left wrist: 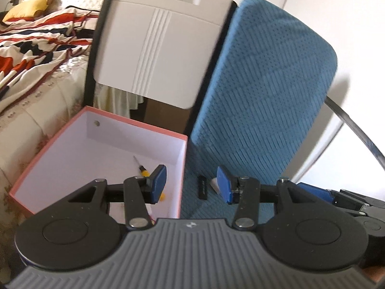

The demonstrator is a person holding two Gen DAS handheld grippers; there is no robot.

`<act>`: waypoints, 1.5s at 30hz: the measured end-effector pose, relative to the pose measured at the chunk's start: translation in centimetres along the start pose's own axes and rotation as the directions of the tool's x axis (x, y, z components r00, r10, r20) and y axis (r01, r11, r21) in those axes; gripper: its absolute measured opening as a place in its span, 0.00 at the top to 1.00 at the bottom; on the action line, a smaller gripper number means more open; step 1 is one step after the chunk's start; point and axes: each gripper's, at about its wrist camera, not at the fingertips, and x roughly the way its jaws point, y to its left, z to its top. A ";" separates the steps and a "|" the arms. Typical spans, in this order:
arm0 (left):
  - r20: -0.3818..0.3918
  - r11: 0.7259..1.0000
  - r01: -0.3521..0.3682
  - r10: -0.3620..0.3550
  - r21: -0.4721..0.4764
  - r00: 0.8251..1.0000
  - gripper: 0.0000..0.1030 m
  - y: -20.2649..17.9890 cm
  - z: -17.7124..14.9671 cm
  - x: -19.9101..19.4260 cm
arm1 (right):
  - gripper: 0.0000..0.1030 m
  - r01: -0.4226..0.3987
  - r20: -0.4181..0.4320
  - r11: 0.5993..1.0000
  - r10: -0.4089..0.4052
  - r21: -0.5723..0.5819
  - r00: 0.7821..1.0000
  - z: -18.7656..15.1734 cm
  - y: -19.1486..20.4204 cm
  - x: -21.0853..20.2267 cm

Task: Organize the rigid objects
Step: 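Move both grippers back over the seat toward the black USB stick and small charger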

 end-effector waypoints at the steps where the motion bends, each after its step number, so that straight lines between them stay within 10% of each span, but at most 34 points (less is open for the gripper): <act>1: -0.005 1.000 0.002 -0.002 0.004 1.000 0.49 -0.5 -0.4 0.1 | 0.50 0.007 0.000 1.000 -0.007 0.002 1.000 -0.4 -0.4 -0.3; 45: -0.167 0.996 0.056 -0.044 0.071 0.985 0.49 -5.8 -14.1 4.9 | 0.50 0.103 -0.077 0.991 -0.096 0.081 0.992 -16.0 -8.3 -2.6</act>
